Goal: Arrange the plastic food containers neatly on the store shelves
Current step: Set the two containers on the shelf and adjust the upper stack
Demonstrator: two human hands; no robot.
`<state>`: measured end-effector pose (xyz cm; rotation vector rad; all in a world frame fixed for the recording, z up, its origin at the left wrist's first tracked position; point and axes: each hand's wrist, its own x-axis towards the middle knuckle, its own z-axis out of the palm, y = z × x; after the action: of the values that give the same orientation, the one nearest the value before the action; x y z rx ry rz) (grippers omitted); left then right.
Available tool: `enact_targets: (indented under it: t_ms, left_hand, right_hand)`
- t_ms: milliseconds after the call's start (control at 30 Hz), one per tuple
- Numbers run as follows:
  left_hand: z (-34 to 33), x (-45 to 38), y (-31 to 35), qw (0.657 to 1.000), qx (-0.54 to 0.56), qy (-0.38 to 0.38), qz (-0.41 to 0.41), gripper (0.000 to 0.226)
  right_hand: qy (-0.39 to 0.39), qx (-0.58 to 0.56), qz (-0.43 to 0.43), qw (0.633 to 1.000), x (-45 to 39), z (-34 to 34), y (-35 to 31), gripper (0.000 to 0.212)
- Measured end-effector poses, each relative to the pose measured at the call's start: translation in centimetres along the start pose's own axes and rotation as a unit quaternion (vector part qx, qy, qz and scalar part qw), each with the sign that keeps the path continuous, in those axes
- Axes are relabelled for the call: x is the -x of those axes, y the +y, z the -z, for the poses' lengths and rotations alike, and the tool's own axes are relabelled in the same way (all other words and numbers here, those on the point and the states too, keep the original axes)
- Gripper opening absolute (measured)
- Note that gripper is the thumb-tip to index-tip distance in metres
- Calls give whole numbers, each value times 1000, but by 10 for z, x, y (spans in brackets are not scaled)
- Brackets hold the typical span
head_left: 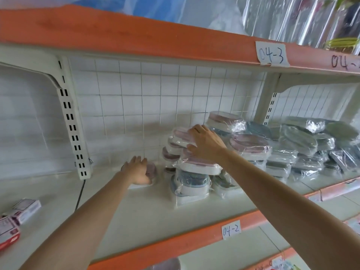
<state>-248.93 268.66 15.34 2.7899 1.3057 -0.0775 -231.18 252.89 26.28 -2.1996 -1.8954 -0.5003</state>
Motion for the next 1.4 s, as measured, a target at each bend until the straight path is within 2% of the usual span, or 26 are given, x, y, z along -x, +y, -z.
enact_targets:
  t_ms: [167,367,467,567,667,767,867,1067,1200,1300,1400]
  left_hand:
    - [-13,-2,-9,999,-44,24,-18,81]
    - [-9,2,-7,998,-48,32,-18,79]
    - [-7,3,-2,997,-78,13,-9,80]
    - [-8,5,3,994,-105,21,4,79]
    - [-12,11,8,993,-113,34,25,77]
    - [-18,20,10,991,-114,54,44,80]
    - [-23,33,8,990,-105,77,61,84]
    - [-24,72,2,990,13,91,104,93]
    - [-29,108,6,982,-18,131,133,94]
    - [-27,128,12,975,-48,182,119,92]
    - [-27,151,26,974,-40,191,115,91]
  right_hand:
    - [-35,-4,-10,999,-29,-10,10,57]
    - [-115,30,-70,990,-46,-26,17,66]
    - [-98,19,-71,992,-47,-26,17,62]
    - [-49,19,-68,996,-41,-25,14,64]
    - [9,22,-41,999,-33,-20,8,75]
    - [38,13,-7,999,-22,-11,-3,91]
    - [60,2,19,998,-4,-3,-16,98]
    - [60,10,67,996,40,2,-33,100]
    - [55,-19,81,995,63,7,-37,96]
    - [63,-51,90,993,83,12,-35,94]
    - [61,-69,106,990,108,14,-28,93]
